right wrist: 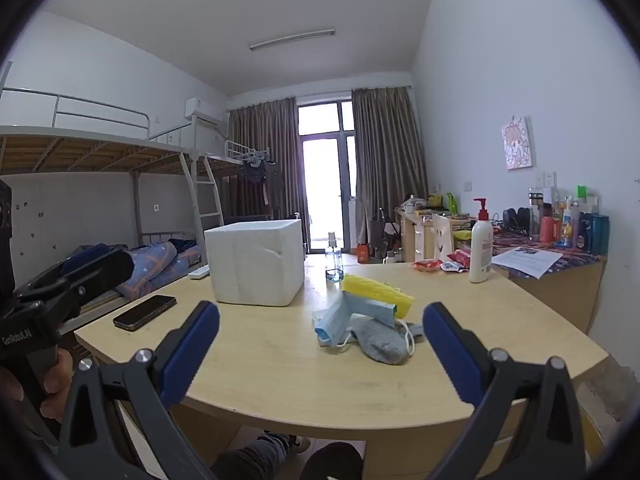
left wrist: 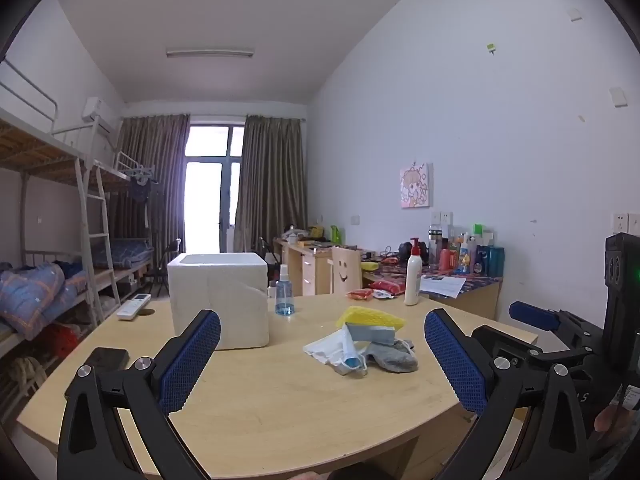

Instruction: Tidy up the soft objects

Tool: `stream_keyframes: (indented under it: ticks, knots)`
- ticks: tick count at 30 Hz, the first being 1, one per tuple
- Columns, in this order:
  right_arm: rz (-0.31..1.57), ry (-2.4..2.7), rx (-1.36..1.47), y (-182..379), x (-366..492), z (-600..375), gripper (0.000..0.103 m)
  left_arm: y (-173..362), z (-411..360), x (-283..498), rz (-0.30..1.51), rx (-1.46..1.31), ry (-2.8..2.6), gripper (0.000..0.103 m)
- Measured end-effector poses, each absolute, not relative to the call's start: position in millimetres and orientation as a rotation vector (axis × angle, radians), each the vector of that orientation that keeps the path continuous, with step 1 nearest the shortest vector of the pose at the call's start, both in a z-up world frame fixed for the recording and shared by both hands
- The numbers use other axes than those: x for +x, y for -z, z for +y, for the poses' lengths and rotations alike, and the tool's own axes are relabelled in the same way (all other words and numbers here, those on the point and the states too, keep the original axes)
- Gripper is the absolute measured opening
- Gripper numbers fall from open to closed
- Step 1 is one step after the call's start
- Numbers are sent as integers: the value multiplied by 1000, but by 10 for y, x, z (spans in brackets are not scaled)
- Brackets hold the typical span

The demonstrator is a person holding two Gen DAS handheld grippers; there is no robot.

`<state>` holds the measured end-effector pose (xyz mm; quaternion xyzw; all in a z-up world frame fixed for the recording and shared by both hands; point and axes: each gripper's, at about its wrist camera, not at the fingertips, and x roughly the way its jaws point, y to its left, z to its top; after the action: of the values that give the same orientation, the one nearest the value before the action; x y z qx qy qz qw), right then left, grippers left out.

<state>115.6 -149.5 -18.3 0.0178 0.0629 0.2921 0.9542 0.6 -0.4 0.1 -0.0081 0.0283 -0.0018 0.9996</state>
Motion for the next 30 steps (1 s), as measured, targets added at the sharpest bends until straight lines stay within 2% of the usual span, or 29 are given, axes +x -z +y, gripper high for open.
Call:
stream_keyframes:
  ticks: [30]
  knots:
    - [121,-580,29,176,1122,-1479,103,11,-17,16,55,-31,14,102]
